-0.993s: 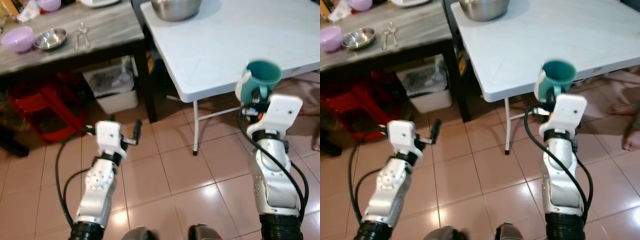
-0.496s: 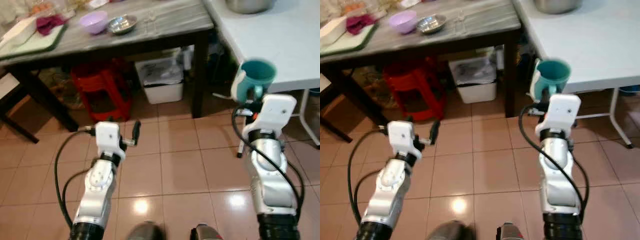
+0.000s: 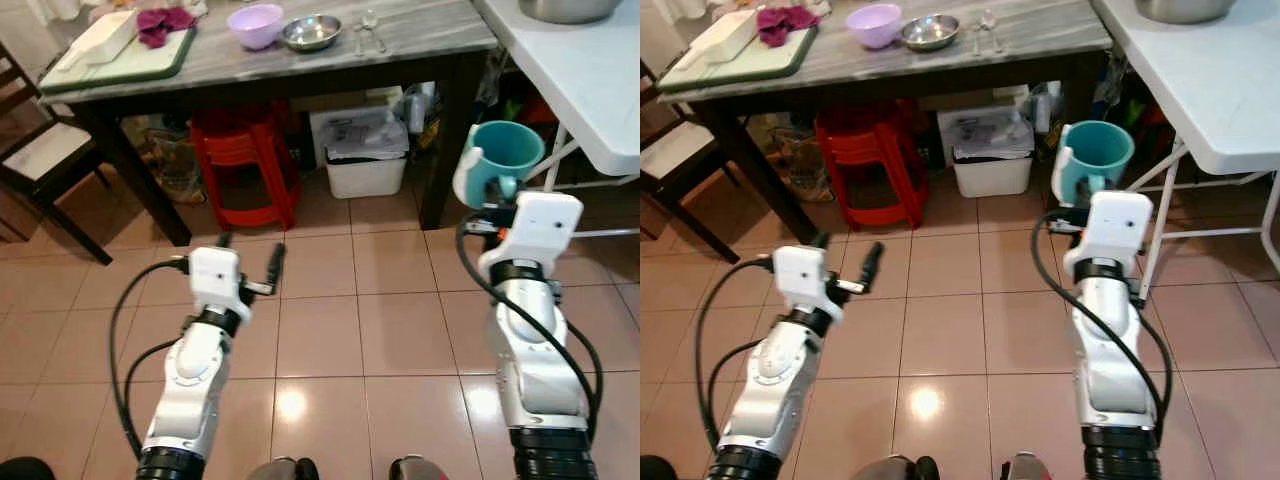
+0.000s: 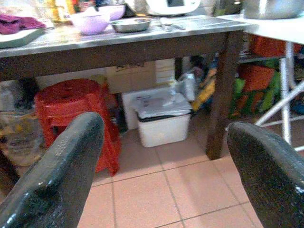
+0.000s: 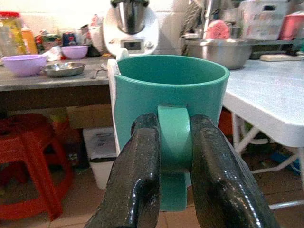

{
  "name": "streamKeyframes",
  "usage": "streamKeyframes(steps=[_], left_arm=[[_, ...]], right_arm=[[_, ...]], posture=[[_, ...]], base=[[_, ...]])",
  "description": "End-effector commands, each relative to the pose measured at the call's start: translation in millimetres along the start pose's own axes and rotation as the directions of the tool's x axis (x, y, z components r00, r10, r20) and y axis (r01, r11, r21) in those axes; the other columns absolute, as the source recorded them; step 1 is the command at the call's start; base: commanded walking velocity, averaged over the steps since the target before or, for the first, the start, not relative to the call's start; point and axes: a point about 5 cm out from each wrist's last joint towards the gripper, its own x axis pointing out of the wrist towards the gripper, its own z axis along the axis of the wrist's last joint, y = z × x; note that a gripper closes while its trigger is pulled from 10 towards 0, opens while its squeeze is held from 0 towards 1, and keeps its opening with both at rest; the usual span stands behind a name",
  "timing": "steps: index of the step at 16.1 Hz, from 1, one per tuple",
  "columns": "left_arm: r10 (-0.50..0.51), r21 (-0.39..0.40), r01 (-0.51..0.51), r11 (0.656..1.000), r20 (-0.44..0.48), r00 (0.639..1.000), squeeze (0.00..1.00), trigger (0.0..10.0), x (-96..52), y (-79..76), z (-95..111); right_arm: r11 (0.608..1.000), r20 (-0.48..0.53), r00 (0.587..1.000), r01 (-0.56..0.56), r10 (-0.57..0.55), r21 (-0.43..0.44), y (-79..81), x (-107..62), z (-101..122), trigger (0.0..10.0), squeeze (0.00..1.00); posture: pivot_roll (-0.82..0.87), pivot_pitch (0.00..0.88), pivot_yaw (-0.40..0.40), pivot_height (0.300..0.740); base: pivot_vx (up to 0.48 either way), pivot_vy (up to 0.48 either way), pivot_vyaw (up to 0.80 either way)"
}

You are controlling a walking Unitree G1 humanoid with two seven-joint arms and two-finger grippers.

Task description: Setting the table

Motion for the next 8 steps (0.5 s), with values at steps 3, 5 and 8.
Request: streamKeyframes(steps=[3,5,8], left_arm=[[-0.001,-0.014,0.002,1.000,0.024,1.000,0.00,10.0,-1.3,6.7,4.7],[-0.002,-0.015,0.003,1.000,0.024,1.000,0.00,10.0,-1.1,6.6,4.7],[-0.020,-0.027,0.021,0.999,0.027,0.999,0.00,10.0,-1.5,4.9,4.7]], right_arm=[[1.000,0.029,1.000,-0.005,0.005,0.003,0.7,1.1,5.3,10.0,0.00],[1.000,0.029,1.000,-0.005,0.005,0.002,0.8,1.2,5.1,10.0,0.00],[1.000,0.034,0.999,-0.009,0.009,0.004,2.5,2.1,5.4,10.0,0.00]], posture=[[-0.12,0.168,0.110,0.740],[-0.12,0.166,0.110,0.740],[-0.12,0.162,0.110,0.740]], base=[[0.362,0.000,0.00],[0.480,0.000,0.00],[0.480,0.000,0.00]])
